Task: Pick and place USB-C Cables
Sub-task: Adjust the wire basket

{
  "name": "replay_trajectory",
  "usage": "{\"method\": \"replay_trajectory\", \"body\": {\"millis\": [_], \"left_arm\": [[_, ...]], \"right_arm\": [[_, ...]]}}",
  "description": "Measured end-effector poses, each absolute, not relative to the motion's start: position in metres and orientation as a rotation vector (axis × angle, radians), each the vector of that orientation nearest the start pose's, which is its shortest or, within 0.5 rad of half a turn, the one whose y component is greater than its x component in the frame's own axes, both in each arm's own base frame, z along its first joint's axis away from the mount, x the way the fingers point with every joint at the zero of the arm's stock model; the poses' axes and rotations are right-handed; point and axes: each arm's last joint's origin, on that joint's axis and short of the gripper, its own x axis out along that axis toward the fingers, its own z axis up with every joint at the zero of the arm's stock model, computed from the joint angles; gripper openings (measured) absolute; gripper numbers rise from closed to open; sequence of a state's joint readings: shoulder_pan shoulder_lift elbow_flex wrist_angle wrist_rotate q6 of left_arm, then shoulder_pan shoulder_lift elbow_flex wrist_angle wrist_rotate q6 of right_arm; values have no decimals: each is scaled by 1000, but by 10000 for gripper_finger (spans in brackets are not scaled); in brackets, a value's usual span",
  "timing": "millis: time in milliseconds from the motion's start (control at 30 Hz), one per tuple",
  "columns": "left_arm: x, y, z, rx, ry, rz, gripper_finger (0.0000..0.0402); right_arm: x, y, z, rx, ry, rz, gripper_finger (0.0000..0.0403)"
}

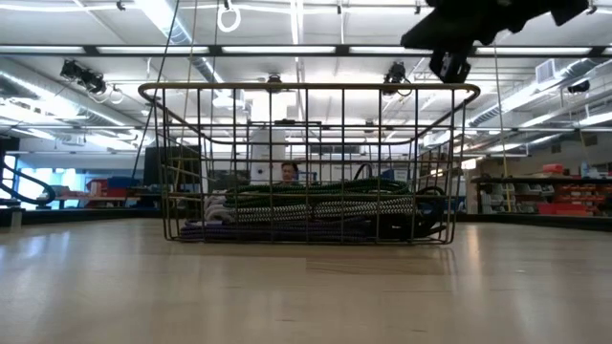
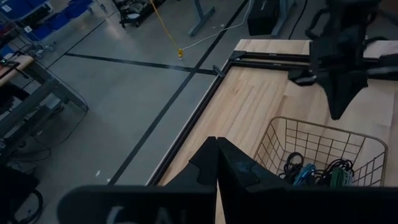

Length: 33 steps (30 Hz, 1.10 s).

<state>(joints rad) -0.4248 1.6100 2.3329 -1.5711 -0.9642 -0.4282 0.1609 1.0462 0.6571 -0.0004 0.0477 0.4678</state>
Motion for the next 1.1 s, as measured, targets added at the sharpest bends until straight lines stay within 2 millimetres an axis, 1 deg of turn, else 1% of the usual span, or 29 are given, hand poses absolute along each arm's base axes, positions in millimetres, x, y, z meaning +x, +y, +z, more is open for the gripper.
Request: {"method": "replay_trajectory", "body": {"millis": [167, 267, 367, 467, 533, 633, 700, 800, 900, 1000, 1100], "left_arm": [[219, -73, 511, 138, 527, 629, 4], [220, -73, 511, 115, 520, 635, 4], [221, -74, 510, 89, 513, 644, 4], [225, -76, 506, 98, 526, 646, 4], [228, -76, 496, 103, 552, 661, 4], [226, -74, 474, 84, 598, 700, 3], [219, -71, 455, 47, 624, 739, 3], [209, -70, 417, -59, 699, 779, 2], [195, -73, 380, -164, 760, 819, 2], [180, -79, 348, -233, 766, 867, 2], [170, -86, 320, -287, 753, 892, 2]], "right_arm": [[239, 29, 246, 403, 492, 59, 0], [253, 28, 252, 360, 539, 126, 0], [265, 30, 274, 271, 564, 157, 0], [272, 34, 309, 177, 536, 199, 0], [270, 38, 337, 111, 494, 235, 0], [256, 43, 379, 15, 425, 263, 0], [240, 42, 402, -29, 389, 242, 0], [211, 39, 431, -56, 337, 193, 0], [182, 35, 448, -65, 288, 134, 0], [158, 30, 455, -57, 254, 85, 0], [142, 26, 457, -38, 249, 25, 0]]}}
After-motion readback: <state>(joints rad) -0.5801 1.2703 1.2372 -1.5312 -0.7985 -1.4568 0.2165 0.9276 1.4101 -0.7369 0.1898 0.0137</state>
